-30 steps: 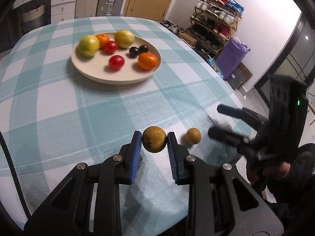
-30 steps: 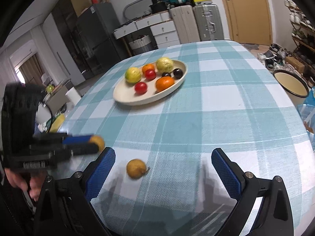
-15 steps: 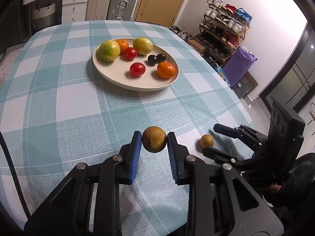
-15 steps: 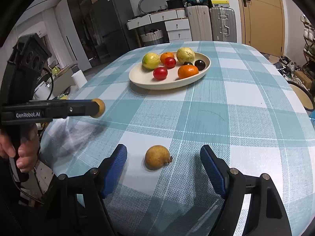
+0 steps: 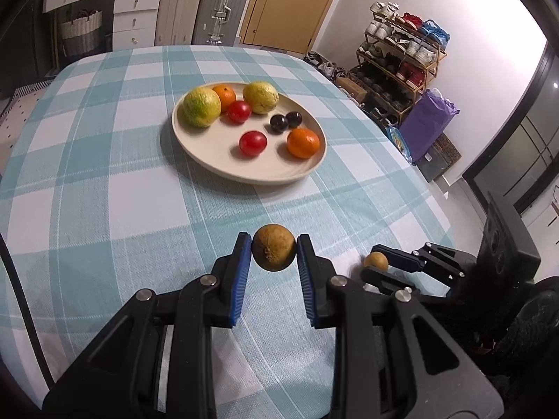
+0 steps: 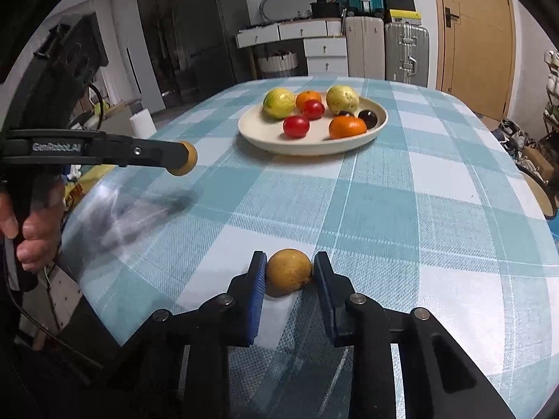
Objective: Organize fruits
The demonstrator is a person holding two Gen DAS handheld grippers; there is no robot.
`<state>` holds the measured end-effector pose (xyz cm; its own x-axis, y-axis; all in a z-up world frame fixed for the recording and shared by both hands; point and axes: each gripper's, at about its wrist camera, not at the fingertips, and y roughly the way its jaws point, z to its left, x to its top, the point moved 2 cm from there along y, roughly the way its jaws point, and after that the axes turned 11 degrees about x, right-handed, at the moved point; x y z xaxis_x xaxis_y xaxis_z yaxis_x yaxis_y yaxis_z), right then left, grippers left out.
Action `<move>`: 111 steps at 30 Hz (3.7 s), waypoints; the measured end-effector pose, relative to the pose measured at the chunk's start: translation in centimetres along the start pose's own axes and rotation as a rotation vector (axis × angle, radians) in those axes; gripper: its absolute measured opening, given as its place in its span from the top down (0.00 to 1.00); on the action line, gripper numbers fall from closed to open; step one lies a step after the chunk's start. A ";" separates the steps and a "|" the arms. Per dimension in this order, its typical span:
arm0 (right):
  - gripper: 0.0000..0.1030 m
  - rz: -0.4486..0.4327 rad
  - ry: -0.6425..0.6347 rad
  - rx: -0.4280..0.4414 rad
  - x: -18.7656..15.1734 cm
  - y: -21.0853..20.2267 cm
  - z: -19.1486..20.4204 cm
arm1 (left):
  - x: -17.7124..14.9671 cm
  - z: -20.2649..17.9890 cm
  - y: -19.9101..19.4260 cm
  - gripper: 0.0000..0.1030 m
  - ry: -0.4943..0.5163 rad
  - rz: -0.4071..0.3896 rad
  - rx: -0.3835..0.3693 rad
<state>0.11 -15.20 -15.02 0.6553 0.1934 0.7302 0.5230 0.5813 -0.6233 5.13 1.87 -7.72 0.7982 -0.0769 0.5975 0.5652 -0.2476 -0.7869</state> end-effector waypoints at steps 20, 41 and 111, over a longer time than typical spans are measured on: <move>0.72 -0.131 0.098 0.130 8.9 -0.2 -4.1 | 9.1 0.1 3.9 0.77 -0.048 -0.043 0.061; 0.72 -0.069 0.070 0.128 14.5 5.9 -6.9 | 16.2 -1.2 11.7 0.77 -0.070 0.019 -0.045; 0.00 -0.488 -0.110 0.029 16.8 -5.1 -3.6 | 11.9 -0.4 -6.4 0.01 -0.133 -0.540 0.467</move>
<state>10.46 -17.78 -0.59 0.2762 -0.0251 0.9608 0.7379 0.6461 -0.1952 10.90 2.18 4.45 0.3847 0.0654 0.9207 0.8938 0.2226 -0.3893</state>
